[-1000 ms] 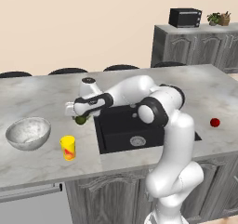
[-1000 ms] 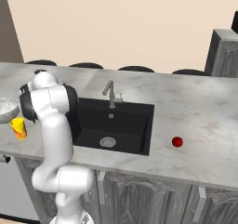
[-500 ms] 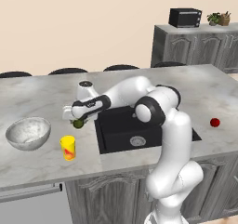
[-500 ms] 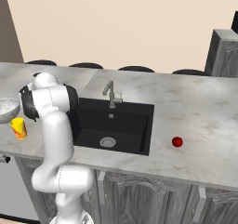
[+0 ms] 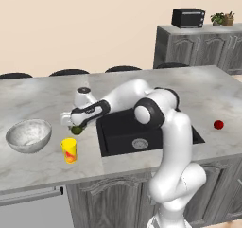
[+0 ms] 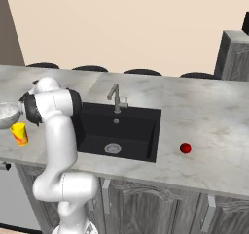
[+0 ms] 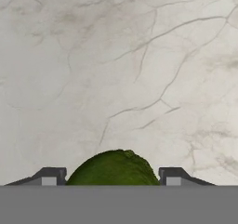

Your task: Remove the lime and apple from the sink. Then move the bowl and cup from the counter to the sink for washing.

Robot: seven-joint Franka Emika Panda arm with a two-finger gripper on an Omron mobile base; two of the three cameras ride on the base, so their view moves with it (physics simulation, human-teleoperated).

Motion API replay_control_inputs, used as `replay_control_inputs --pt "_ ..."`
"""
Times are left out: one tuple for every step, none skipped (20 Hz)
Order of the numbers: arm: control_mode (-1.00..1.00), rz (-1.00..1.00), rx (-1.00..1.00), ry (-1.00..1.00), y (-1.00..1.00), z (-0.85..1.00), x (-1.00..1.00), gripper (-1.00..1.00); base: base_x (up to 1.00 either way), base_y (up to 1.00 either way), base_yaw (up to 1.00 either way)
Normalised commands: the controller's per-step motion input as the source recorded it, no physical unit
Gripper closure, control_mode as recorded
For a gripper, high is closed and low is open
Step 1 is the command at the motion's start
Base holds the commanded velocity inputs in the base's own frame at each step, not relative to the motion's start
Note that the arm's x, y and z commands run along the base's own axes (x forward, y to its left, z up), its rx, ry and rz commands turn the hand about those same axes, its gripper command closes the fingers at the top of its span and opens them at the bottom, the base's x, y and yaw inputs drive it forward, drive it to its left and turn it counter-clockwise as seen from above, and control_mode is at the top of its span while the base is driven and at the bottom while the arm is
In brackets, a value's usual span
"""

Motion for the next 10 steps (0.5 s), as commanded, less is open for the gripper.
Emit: replay_control_inputs --pt "-1.0 -0.01 0.0 0.0 0.18 -0.21 0.0 1.0 0.0 0.0 0.0" --pt "-1.0 -0.01 0.0 0.0 0.17 -0.21 0.0 1.0 0.0 0.0 0.0" --pt "-1.0 -0.01 0.0 0.0 0.16 -0.23 0.0 1.0 0.0 0.0 0.0" --pt "-1.0 -0.01 0.0 0.0 0.14 -0.23 0.0 1.0 0.0 0.0 0.0" --pt "-1.0 -0.01 0.0 0.0 0.14 -0.24 0.0 1.0 0.0 0.0 0.0" --pt "-1.0 -0.01 0.0 0.0 0.12 -0.21 0.0 1.0 0.0 0.0 0.0" --pt "-1.0 -0.01 0.0 0.0 0.13 -0.2 0.0 1.0 0.0 0.0 0.0" --pt "-1.0 -0.02 0.0 0.0 0.13 -0.21 0.0 1.0 0.0 0.0 0.0" --pt "-1.0 -0.02 0.0 0.0 0.11 -0.2 0.0 1.0 0.0 0.0 0.0" --pt "-1.0 -0.02 0.0 0.0 0.1 -0.21 0.0 1.0 0.0 0.0 0.0"
